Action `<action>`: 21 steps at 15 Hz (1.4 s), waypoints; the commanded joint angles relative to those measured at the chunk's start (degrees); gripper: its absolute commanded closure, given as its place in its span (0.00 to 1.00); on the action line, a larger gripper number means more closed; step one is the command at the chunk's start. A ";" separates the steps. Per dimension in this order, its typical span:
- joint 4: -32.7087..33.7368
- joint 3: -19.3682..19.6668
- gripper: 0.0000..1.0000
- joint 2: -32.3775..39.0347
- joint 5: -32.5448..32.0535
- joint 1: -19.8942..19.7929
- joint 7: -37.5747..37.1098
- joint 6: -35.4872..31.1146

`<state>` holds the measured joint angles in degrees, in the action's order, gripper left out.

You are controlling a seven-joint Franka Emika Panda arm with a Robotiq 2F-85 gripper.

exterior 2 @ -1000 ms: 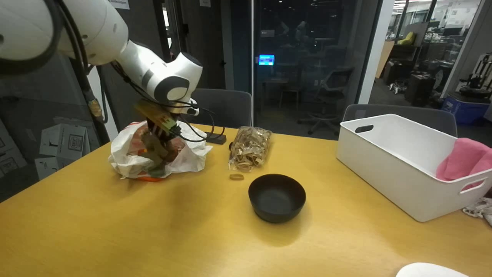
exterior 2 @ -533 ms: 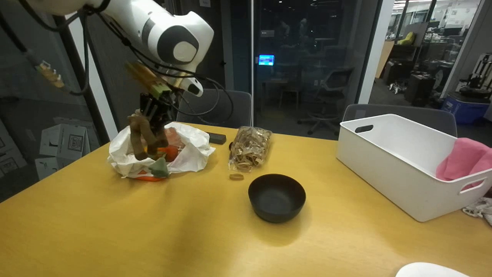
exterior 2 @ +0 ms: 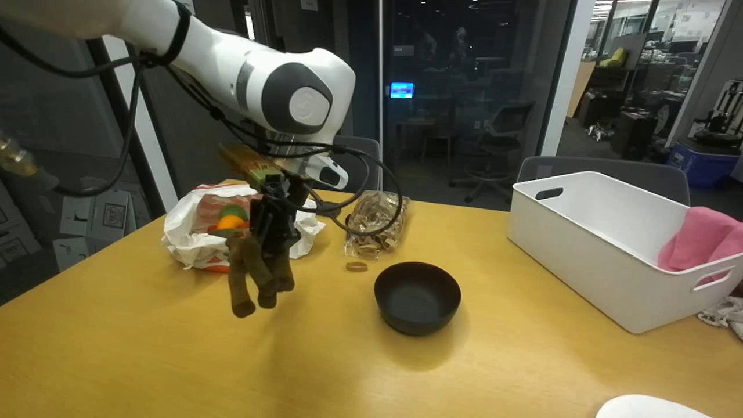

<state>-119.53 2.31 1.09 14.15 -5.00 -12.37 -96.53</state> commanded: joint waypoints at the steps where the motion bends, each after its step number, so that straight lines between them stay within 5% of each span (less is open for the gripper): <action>1: -5.07 1.01 0.95 -2.11 -1.97 0.26 -0.63 -0.07; 2: -5.89 1.20 0.89 -1.94 -2.67 0.20 -0.04 -0.23; 3: -6.28 1.28 0.62 -1.68 -4.09 0.22 0.67 -0.50; 5: -6.75 1.29 0.56 -1.49 -6.18 0.33 0.97 -1.67; 12: -3.19 -2.93 0.03 -0.25 -7.59 4.60 6.01 -7.22; 21: 11.55 -8.55 0.00 13.12 -16.48 11.63 11.63 -23.20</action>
<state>-114.35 -6.37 7.63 1.55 6.14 -4.34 -113.92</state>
